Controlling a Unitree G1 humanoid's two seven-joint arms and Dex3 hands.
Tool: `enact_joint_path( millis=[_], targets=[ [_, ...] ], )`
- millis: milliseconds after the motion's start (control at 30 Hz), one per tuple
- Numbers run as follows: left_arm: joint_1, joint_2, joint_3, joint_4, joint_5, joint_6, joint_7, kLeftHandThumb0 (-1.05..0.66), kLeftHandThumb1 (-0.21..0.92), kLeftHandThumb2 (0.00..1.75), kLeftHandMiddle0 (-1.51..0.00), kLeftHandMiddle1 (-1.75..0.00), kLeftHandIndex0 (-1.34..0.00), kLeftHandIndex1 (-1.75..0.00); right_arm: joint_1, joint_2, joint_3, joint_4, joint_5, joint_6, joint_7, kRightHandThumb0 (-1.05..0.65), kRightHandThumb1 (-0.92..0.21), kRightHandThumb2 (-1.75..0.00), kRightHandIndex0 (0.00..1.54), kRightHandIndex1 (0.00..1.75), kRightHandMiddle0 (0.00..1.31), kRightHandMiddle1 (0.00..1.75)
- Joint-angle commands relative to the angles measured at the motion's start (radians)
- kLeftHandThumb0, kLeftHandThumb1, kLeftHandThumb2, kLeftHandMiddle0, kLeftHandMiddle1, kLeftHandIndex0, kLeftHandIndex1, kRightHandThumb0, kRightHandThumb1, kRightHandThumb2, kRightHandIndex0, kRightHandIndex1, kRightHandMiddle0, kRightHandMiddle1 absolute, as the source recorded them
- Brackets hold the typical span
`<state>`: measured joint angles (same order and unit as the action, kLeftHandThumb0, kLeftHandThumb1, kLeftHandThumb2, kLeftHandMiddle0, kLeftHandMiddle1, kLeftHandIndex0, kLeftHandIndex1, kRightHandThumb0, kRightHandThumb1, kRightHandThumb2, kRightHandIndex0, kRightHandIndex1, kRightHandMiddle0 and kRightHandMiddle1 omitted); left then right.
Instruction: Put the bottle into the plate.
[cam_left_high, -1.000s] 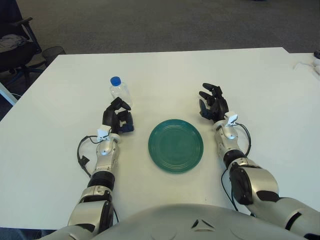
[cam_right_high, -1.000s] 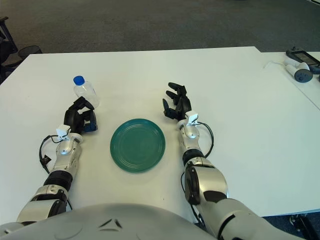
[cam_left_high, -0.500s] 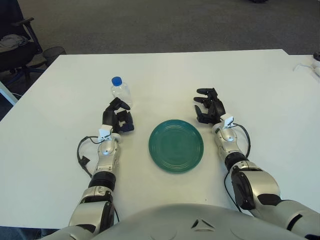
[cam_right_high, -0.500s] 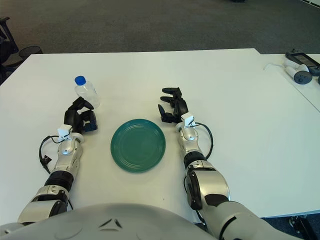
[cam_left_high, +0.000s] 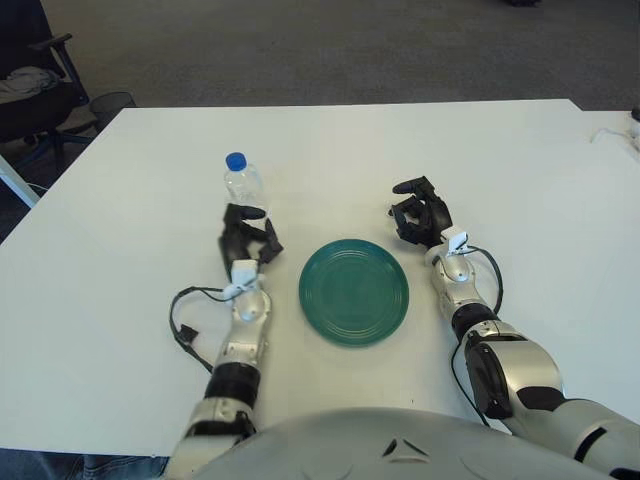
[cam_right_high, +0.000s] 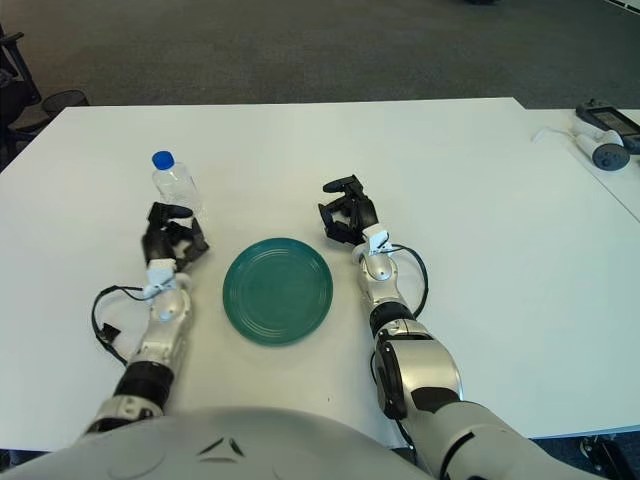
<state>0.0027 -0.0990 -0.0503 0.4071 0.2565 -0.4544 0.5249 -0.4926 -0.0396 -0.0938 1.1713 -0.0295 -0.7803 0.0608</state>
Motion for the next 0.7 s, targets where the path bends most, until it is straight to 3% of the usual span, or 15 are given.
enact_joint_path(
  millis=[0,233,667],
  targets=[
    [0.238,0.113,-0.228,0.129,0.216,-0.132,-0.084,-0.42,0.56,0.99,-0.80,-1.75,-0.42,-1.75,0.151,-0.008,-0.014,0.133,-0.004,0.158,-0.031,0.00,-0.59,-0.89,0.50,1.66,0.33,1.52],
    [0.222,0.201,-0.316,0.159,0.271,-0.244,-0.089,-0.46,0.37,1.23,-1.11,-1.75,-0.56,-1.75,0.137,-0.001,-0.009,0.139,-0.010,0.192,-0.048,0.00,-0.59,-0.90,0.49,1.67,0.34,1.51],
    [0.248,0.249,-0.322,0.140,0.255,-0.292,-0.070,-0.48,0.29,1.34,-1.21,-1.75,-0.63,-1.75,0.109,0.014,-0.004,0.145,-0.014,0.228,-0.059,0.00,-0.61,-0.88,0.48,1.68,0.34,1.50]
  ],
)
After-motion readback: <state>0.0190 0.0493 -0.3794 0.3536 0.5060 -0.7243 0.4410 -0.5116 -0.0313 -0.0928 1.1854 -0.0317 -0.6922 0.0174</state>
